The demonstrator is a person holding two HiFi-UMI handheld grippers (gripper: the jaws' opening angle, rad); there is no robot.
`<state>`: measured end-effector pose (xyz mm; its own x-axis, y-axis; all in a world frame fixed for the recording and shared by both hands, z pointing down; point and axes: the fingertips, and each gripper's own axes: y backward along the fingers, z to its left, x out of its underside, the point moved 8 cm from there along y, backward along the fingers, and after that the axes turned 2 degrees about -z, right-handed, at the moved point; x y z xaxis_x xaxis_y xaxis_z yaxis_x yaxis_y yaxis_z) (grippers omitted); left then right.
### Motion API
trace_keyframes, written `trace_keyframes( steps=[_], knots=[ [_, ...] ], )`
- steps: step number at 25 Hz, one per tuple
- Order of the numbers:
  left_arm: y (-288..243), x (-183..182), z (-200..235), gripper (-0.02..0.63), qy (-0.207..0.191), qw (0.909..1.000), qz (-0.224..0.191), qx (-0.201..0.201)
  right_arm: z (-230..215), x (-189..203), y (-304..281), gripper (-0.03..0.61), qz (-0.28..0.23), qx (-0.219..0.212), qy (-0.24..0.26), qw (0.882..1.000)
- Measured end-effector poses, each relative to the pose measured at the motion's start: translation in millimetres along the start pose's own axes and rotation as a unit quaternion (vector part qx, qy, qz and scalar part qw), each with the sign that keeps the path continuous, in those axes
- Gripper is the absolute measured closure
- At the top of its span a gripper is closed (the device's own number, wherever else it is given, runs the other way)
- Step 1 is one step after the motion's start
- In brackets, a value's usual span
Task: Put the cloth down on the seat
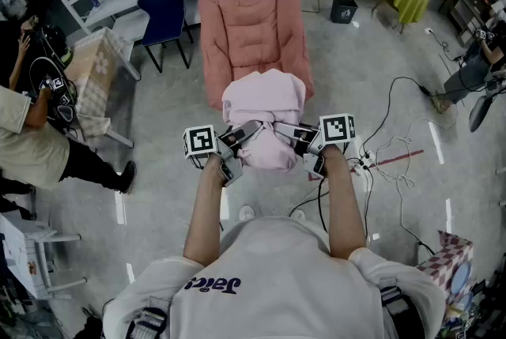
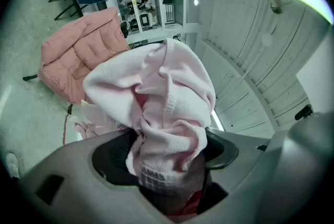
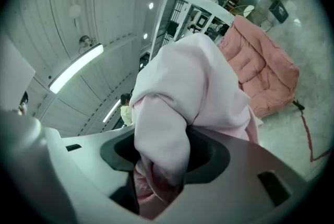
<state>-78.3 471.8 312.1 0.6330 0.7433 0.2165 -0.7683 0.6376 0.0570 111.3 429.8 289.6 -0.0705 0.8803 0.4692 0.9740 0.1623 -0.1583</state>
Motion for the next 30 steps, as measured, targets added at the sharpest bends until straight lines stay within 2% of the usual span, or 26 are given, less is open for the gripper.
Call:
trace_keyframes(
  steps=[10, 13, 16, 19, 23, 26, 30],
  knots=[
    [-4, -4, -3, 0.272, -0.012, 0.9997, 0.002, 0.019, 10, -5, 3, 0.353, -0.030, -0.008, 0.087, 0.996],
    [9, -11, -3, 0.272, -0.011, 0.9996, 0.006, 0.026, 18, 1, -9, 0.353, -0.045, -0.002, 0.109, 0.993],
    [51, -28, 7, 0.272, -0.001, 0.9995, 0.016, 0.029, 33, 20, -48, 0.353, -0.055, 0.015, 0.115, 0.992],
    [67, -36, 16, 0.272, 0.002, 0.9991, 0.023, 0.035, 37, 30, -65, 0.353, -0.061, 0.029, 0.117, 0.991],
    [58, -31, 28, 0.272, 0.025, 0.9985, 0.029, 0.039, 26, 33, -59, 0.353, -0.061, 0.050, 0.108, 0.991],
    [45, -33, 36, 0.272, 0.035, 0.9985, 0.031, 0.027, 11, 24, -55, 0.353, -0.060, 0.054, 0.093, 0.992],
    [23, -50, 52, 0.272, 0.029, 0.9993, 0.020, 0.009, -15, -1, -55, 0.353, -0.056, 0.044, 0.084, 0.994]
  ],
)
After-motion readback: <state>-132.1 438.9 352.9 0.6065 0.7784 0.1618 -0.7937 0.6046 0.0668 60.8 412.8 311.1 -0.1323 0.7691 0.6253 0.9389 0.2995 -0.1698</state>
